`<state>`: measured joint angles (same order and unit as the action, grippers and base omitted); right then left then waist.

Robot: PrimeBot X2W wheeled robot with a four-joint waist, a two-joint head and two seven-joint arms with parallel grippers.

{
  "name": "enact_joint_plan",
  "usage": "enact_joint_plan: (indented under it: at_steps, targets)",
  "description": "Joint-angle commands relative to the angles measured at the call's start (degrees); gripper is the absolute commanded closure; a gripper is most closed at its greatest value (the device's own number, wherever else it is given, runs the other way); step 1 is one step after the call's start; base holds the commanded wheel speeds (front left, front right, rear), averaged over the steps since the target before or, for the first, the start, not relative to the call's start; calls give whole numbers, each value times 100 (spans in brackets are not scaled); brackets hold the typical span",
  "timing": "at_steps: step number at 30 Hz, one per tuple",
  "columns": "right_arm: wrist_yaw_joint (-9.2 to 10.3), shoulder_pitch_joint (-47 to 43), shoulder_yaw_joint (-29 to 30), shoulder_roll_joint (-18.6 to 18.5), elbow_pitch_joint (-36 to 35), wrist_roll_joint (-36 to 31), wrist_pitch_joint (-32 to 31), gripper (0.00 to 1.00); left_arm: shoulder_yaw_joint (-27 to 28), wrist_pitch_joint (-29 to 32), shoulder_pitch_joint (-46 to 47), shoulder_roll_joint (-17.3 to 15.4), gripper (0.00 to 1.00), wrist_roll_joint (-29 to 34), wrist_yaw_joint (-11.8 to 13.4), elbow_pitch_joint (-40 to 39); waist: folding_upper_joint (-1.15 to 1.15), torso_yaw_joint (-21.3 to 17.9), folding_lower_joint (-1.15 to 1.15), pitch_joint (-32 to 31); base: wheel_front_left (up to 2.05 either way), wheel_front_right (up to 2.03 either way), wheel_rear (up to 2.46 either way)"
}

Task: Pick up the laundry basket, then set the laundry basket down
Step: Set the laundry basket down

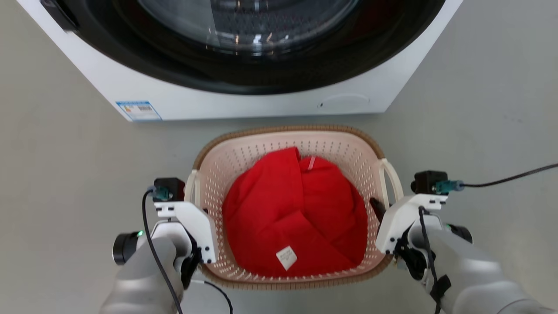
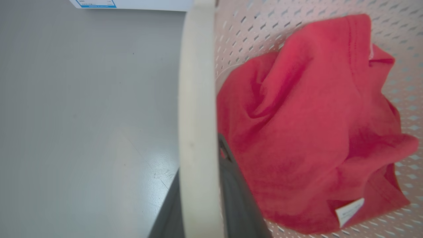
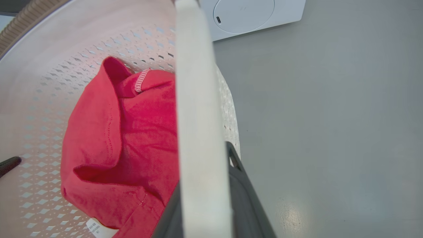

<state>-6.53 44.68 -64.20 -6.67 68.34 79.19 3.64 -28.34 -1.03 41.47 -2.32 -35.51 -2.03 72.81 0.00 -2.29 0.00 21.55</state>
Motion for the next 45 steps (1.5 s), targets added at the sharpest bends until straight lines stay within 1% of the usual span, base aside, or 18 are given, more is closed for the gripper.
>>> enact_joint_plan:
  at_steps: [1,8,16,27,31,39,45]
  targets:
    - [-96,18,-2,-23,-130,-37,84,100,90,-148,222,-263,100,63,70,-39,0,19,0,184,0,0,0]
    - [-96,266,-4,-109,-211,-28,177,100,31,-216,610,-253,100,93,93,-7,0,67,0,654,0,0,0]
    - [-96,561,-42,-119,-265,-37,247,100,-25,-315,952,-237,100,110,135,28,0,86,0,1095,0,0,0]
    - [-96,890,-136,-183,-387,-55,417,100,-104,-591,1316,-256,100,148,190,60,0,89,0,1658,0,0,0]
    - [-96,997,-162,-177,-399,-44,470,100,-151,-656,1437,-257,100,176,211,69,0,96,0,1843,0,0,0]
    - [-96,1278,-198,-141,-427,0,535,100,-187,-829,1701,-365,100,198,315,83,0,46,0,2264,0,0,0]
    - [-96,1417,-222,-96,-398,38,551,100,-195,-949,1828,-397,100,189,346,89,0,37,0,2435,0,0,0]
